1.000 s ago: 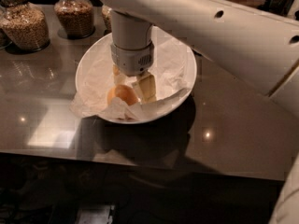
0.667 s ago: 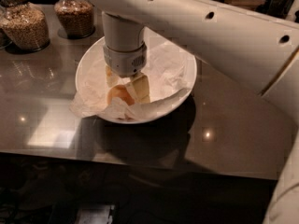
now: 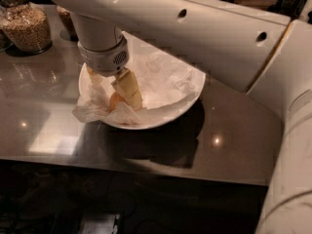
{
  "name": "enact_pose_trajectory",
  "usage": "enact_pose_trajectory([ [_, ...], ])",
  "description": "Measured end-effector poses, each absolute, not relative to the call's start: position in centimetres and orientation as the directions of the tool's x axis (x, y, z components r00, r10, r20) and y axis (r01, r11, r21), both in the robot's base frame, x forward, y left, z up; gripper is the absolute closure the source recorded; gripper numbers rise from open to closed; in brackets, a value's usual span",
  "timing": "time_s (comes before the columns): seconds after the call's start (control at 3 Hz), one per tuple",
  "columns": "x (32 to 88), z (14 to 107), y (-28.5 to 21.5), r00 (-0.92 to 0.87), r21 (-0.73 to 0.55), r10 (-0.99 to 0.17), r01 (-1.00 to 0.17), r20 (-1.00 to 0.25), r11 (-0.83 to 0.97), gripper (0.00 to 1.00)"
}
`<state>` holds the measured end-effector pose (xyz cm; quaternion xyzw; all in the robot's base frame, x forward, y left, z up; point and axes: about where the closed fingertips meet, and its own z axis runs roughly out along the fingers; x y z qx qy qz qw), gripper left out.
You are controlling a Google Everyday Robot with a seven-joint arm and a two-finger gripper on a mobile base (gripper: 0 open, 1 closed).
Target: Pick orange from white bowl
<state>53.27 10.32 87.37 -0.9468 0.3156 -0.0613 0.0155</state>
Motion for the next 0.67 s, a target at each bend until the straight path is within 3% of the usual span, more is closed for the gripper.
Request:
enact_pose_trajectory([
  [0.67, 53.5, 84.2, 7.8, 0.742, -0.008, -0.667, -0.668, 0.071, -0.744, 0.24],
])
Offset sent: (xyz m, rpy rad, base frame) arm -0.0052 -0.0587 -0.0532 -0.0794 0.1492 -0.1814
